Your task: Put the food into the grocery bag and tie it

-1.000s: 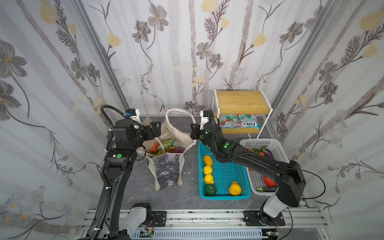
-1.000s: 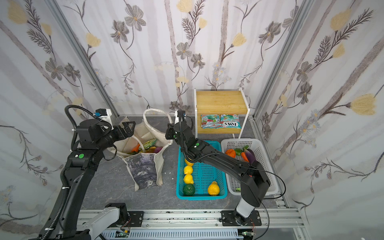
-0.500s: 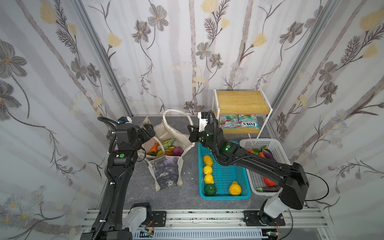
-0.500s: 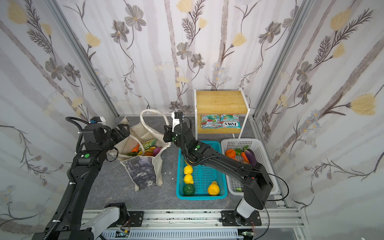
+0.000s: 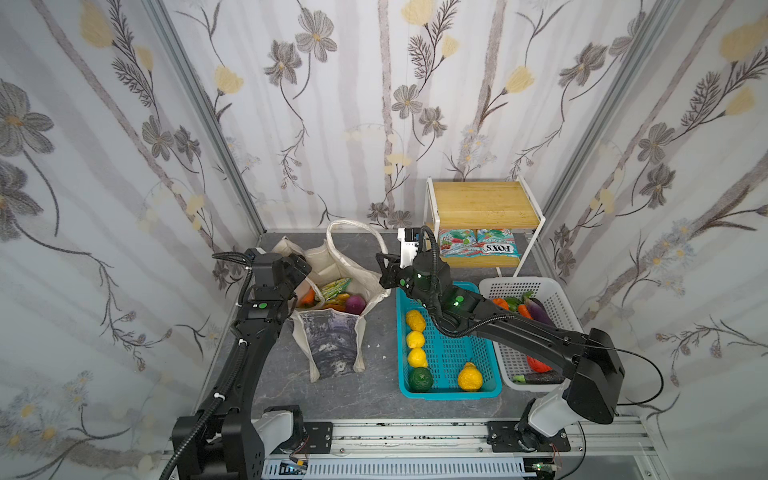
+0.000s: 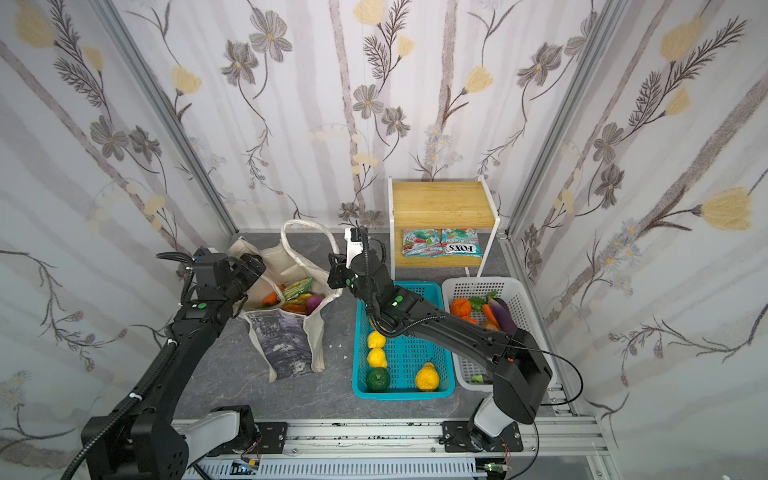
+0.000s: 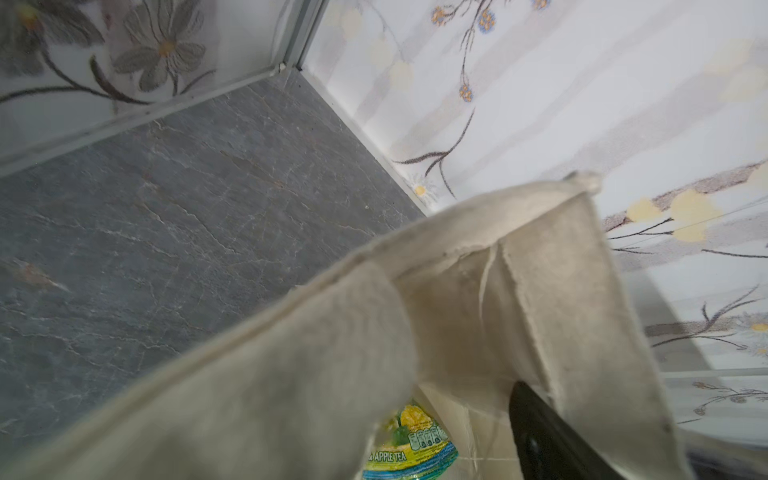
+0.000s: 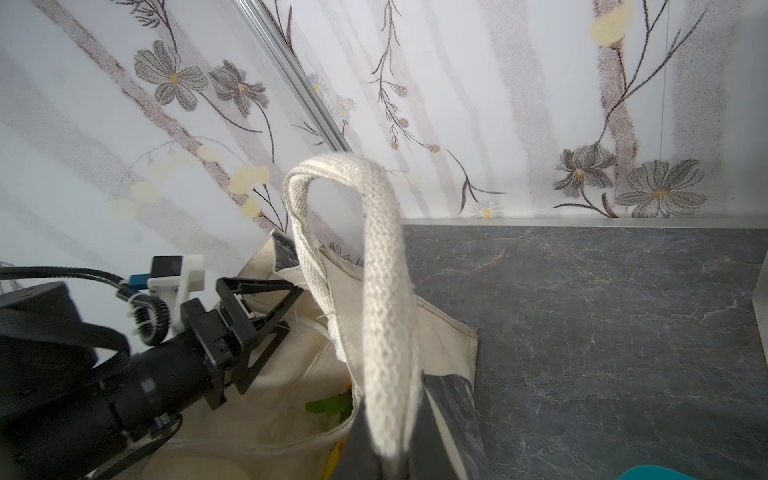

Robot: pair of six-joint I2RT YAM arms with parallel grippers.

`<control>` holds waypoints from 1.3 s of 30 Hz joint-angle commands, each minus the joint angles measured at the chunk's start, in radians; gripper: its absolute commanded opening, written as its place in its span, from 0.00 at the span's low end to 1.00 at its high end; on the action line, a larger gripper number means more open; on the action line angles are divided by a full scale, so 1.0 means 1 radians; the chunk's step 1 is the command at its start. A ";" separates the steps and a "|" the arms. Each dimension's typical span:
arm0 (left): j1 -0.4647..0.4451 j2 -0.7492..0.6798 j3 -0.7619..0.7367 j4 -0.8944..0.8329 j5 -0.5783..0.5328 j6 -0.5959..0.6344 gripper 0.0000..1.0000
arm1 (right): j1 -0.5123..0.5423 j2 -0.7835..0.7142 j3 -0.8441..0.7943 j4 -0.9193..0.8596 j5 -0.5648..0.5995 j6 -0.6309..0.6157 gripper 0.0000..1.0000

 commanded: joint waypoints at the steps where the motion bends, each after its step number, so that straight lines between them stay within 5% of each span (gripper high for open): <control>1: -0.002 0.037 0.005 0.189 0.042 -0.028 0.53 | 0.005 -0.014 -0.015 0.078 -0.009 -0.001 0.00; 3: 0.003 0.047 0.047 0.190 0.079 -0.011 0.17 | 0.007 -0.018 -0.024 0.085 -0.005 -0.012 0.00; 5: 0.005 0.015 0.076 0.188 0.121 -0.013 0.00 | 0.007 -0.018 -0.027 0.083 -0.001 -0.018 0.00; 15: 0.109 -0.123 0.116 0.167 0.451 -0.173 0.00 | 0.007 -0.003 -0.020 0.077 0.002 -0.050 0.00; 18: 0.125 -0.104 0.126 0.170 0.540 -0.216 0.00 | 0.014 0.002 -0.024 0.116 -0.082 -0.168 0.00; 24: 0.154 -0.091 0.123 0.201 0.667 -0.252 0.00 | 0.031 0.023 0.003 0.075 -0.161 -0.373 0.17; 29: 0.194 -0.098 0.066 0.324 0.776 -0.328 0.00 | -0.014 0.078 0.084 -0.026 -0.197 -0.383 0.48; 39: 0.214 -0.091 -0.002 0.449 0.861 -0.408 0.00 | -0.082 0.202 0.395 -0.221 -0.031 -0.329 0.55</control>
